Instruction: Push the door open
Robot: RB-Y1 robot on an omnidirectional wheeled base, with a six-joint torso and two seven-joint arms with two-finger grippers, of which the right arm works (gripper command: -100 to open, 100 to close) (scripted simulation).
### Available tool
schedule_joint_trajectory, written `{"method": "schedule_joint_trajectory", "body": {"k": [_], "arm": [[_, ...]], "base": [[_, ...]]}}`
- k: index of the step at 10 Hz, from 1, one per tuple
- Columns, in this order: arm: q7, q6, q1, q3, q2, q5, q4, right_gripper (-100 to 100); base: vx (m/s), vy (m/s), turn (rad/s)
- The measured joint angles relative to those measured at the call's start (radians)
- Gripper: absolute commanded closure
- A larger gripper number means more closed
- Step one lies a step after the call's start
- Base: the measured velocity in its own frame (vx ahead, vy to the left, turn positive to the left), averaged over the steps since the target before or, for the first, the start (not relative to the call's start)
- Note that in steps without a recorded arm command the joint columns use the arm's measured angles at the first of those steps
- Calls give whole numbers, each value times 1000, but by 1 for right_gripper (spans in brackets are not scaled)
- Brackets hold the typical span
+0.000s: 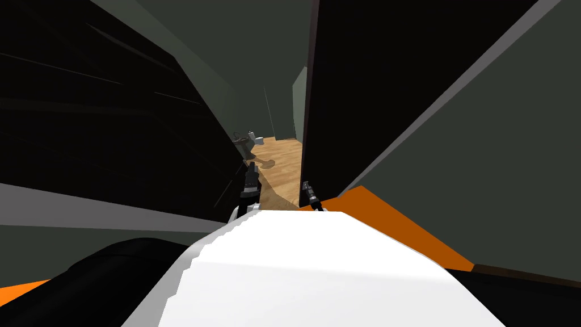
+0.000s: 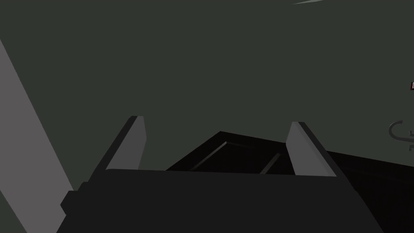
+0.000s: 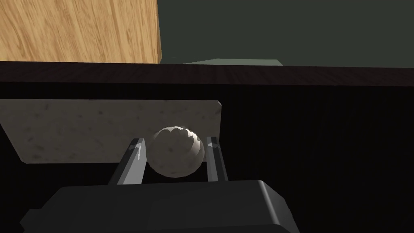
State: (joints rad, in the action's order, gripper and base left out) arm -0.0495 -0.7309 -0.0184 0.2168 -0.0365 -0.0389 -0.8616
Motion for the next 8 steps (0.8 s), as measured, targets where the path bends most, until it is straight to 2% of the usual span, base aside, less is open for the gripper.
{"method": "schedule_joint_trajectory", "body": {"k": [2, 6, 7, 8], "arm": [[0, 1, -2, 0, 0, 0, 1, 100], [5, 0, -5, -9, -3, 4, 17, 100], [9, -7, 9, -18, -1, 8, 36, 100], [11, -10, 15, -23, -2, 10, 35, 100]], "base": [[-3, 0, -1], [154, 50, -24], [127, 54, -3], [140, 58, -29]]}}
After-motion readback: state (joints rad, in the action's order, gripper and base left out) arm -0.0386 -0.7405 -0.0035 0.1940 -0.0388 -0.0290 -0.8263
